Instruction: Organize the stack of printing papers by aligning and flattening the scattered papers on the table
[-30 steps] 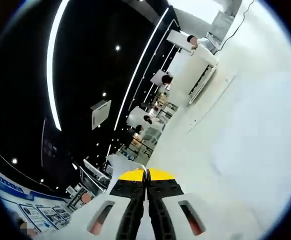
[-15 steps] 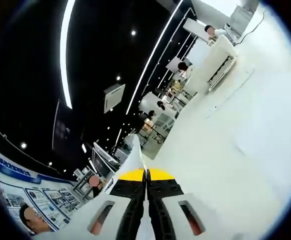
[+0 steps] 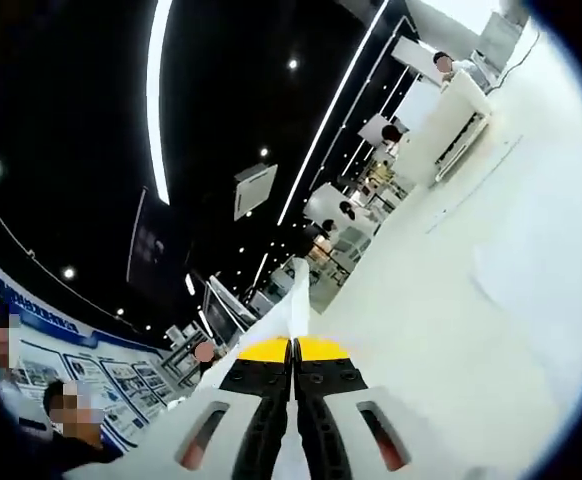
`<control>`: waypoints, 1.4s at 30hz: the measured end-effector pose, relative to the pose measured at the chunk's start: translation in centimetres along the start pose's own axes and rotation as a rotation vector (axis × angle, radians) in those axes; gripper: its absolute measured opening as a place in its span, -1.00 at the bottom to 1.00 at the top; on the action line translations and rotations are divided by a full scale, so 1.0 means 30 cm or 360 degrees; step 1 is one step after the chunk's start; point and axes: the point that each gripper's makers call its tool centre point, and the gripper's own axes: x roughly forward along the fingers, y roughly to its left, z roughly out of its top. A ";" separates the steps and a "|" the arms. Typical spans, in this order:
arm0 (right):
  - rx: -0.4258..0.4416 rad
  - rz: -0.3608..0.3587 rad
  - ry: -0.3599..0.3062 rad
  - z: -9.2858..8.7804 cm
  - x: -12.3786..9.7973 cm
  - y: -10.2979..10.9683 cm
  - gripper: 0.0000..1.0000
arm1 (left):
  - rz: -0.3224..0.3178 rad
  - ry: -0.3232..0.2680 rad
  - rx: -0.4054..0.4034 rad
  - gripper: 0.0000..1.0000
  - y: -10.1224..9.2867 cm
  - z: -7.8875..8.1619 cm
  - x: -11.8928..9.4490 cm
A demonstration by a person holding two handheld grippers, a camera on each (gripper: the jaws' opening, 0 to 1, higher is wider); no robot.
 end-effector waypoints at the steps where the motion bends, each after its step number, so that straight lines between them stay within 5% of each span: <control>1: -0.0015 0.0041 0.0030 -0.016 -0.001 0.020 -1.00 | -0.0003 -0.0001 -0.0004 -0.78 -0.001 0.000 0.000; 17: -0.0405 0.0584 0.0440 -0.202 -0.058 0.192 -1.00 | -0.0061 -0.0009 -0.0081 -0.65 -0.018 -0.001 0.003; 24: -0.0375 0.0684 0.0457 -0.199 -0.086 0.210 -1.00 | -0.0065 0.0002 -0.0086 -0.60 -0.018 -0.003 0.005; 29: -0.0519 0.0588 0.0598 -0.221 -0.095 0.151 -1.00 | -0.0082 0.0041 -0.0084 -0.52 -0.024 -0.015 0.014; 35: -0.0727 0.0205 0.0752 -0.221 -0.073 -0.018 -0.86 | -0.0069 0.0073 -0.0041 -0.50 -0.028 -0.025 0.015; 39: -0.0721 0.0155 0.0800 -0.225 -0.063 -0.047 -0.71 | -0.0070 0.0063 -0.0050 -0.51 -0.025 -0.021 0.012; 42: -0.0537 0.0086 0.0779 -0.208 -0.052 -0.082 -0.68 | -0.0070 0.0064 -0.0052 -0.51 -0.024 -0.021 0.012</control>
